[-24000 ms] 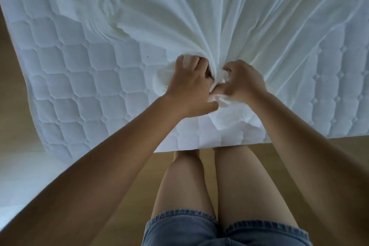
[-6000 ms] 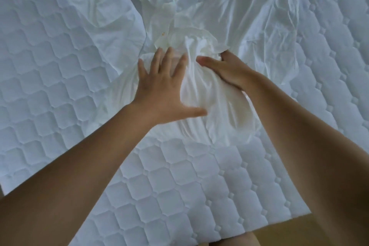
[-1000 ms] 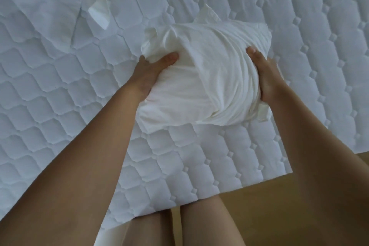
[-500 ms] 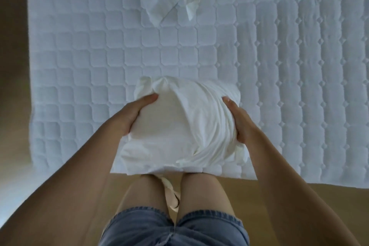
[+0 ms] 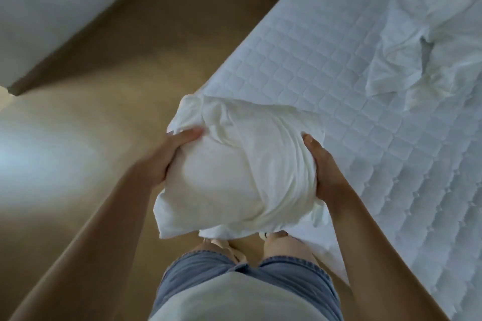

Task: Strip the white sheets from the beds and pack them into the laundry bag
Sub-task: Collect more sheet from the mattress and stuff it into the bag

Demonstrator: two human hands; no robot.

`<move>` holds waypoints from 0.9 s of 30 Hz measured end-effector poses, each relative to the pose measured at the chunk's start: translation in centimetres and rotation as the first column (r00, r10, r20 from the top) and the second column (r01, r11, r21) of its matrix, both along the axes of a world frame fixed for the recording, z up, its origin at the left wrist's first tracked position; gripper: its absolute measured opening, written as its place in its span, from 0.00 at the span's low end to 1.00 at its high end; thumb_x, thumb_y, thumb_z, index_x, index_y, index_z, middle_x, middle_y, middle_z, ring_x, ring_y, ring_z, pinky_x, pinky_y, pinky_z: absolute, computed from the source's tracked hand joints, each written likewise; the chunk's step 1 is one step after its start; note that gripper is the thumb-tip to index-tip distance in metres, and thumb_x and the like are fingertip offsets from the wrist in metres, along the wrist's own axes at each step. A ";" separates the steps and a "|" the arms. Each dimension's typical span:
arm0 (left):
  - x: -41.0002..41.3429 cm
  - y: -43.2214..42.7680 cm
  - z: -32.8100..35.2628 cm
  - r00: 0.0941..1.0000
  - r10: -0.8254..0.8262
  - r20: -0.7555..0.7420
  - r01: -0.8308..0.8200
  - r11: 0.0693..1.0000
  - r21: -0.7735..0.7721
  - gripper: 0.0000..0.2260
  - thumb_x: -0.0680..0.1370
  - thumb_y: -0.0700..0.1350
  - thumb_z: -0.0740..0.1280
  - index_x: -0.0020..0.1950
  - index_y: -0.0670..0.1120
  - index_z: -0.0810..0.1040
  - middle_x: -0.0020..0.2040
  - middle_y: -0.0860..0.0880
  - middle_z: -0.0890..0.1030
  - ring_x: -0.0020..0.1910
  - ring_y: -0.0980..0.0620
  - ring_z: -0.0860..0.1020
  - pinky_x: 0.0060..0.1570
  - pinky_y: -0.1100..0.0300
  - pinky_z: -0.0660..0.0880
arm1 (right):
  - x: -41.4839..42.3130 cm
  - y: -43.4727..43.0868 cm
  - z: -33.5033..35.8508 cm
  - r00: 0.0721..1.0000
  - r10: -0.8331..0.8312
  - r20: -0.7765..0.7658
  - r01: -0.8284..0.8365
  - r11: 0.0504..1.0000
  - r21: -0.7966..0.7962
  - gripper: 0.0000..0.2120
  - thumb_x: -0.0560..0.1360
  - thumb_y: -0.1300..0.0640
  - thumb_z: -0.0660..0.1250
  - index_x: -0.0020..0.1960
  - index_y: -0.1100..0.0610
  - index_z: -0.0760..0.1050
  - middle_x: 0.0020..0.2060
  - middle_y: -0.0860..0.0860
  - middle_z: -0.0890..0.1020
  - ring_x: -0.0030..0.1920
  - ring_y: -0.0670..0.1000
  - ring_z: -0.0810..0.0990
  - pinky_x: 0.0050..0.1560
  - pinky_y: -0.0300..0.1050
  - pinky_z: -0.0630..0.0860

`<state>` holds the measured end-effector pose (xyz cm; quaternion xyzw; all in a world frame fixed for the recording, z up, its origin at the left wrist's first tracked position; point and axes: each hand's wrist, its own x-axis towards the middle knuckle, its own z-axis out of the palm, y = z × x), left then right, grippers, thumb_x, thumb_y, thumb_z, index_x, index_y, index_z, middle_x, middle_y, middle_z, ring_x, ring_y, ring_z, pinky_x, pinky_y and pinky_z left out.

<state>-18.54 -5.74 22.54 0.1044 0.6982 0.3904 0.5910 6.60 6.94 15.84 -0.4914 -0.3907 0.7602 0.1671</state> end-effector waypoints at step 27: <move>-32.5 -29.1 -1.1 0.428 0.856 0.289 -0.899 0.369 0.237 0.21 0.70 0.49 0.68 0.62 0.44 0.78 0.51 0.41 0.83 0.45 0.43 0.84 0.40 0.53 0.81 | -55.7 -13.8 4.8 0.667 0.738 0.107 -0.745 0.656 0.121 0.31 0.61 0.38 0.75 0.59 0.54 0.78 0.50 0.50 0.85 0.50 0.53 0.83 0.48 0.48 0.78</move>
